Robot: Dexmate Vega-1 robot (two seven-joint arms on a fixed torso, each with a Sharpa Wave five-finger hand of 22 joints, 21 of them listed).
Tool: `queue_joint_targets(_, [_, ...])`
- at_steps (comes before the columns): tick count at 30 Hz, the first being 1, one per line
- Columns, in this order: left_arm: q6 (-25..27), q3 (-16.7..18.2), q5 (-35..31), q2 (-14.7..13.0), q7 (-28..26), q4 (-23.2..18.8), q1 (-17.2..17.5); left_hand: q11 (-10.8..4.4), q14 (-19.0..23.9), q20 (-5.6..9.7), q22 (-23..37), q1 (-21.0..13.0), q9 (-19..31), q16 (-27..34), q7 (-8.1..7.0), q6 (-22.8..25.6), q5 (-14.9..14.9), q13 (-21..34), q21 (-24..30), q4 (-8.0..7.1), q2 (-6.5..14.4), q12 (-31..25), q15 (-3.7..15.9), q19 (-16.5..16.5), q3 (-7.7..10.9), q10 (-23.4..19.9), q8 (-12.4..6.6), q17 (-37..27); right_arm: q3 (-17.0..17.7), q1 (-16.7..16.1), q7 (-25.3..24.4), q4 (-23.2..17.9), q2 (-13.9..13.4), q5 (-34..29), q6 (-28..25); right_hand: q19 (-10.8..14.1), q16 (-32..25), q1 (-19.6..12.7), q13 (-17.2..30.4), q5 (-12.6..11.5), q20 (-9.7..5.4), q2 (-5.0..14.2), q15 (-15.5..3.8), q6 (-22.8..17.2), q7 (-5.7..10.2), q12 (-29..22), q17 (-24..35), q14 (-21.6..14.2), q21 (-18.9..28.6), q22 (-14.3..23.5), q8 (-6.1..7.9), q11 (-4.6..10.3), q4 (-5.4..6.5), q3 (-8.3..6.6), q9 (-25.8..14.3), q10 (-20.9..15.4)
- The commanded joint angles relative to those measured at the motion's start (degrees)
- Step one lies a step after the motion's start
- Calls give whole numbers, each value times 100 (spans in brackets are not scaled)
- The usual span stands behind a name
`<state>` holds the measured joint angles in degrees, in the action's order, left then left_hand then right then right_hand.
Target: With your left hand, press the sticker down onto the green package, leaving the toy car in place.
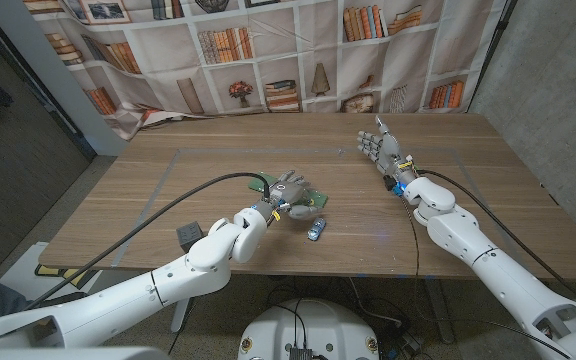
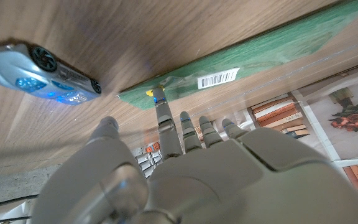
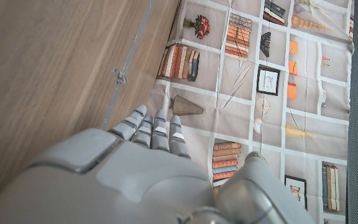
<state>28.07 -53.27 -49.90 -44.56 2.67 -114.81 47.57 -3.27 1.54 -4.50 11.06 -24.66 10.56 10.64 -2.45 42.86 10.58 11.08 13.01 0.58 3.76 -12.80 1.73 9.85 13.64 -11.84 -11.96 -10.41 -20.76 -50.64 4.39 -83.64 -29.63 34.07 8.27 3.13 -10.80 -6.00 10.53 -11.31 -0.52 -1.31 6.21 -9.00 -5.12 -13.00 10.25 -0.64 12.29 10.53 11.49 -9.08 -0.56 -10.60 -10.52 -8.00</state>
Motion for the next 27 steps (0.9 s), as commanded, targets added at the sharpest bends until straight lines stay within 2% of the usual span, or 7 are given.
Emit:
queue_joint_targets(1, [-3, 52, -53, 9, -31, -46, -75, 40, 44, -1, 21, -13, 23, 25, -6, -94, -2, 6, 17, 0, 63, -3, 88, 7, 33, -15, 55, 0, 28, -75, -93, -90, -71, -45, -43, 44, 12, -14, 27, 15, 6, 44, 48, -46, -2, 26, 24, -17, -17, 21, -23, -11, -15, 18, -28, -1])
queue_joint_targets(20, [221, 274, 25, -5, -370, -241, 83, 38, 91, -37, 21, -31, 31, 33, -56, -436, -12, 9, 21, 6, 80, 11, 73, 0, 42, -26, 155, -3, 68, -159, -126, -176, -109, -49, 75, 45, 13, -58, 27, 16, 21, 53, 47, -38, -40, 30, 21, -16, -24, 19, -23, -6, -48, 9, -28, -1])
queue_joint_targets(23, [215, 316, 91, -28, -423, -266, 107, 29, 101, -34, 20, -35, 36, 30, -34, -684, -16, 11, 32, 7, 82, 16, 68, -31, 43, -32, 205, -4, 57, -165, -135, -194, -109, -57, 77, 48, 14, -67, 27, 17, 23, 55, 45, -38, -37, 31, 20, -16, -25, 19, -23, -4, -56, 7, -28, 0])
queue_joint_targets(27, [182, 408, 243, -54, -580, -275, 169, 34, 138, -62, 19, -40, 47, 30, -60, -1320, -21, 16, 50, 10, 84, 32, 44, -85, 40, -33, 254, -8, 44, -178, -164, -222, -103, -64, 65, 48, 14, -76, 27, 18, 25, 55, 43, -37, -33, 30, 20, -14, -26, 19, -23, -1, -63, 6, -28, -5])
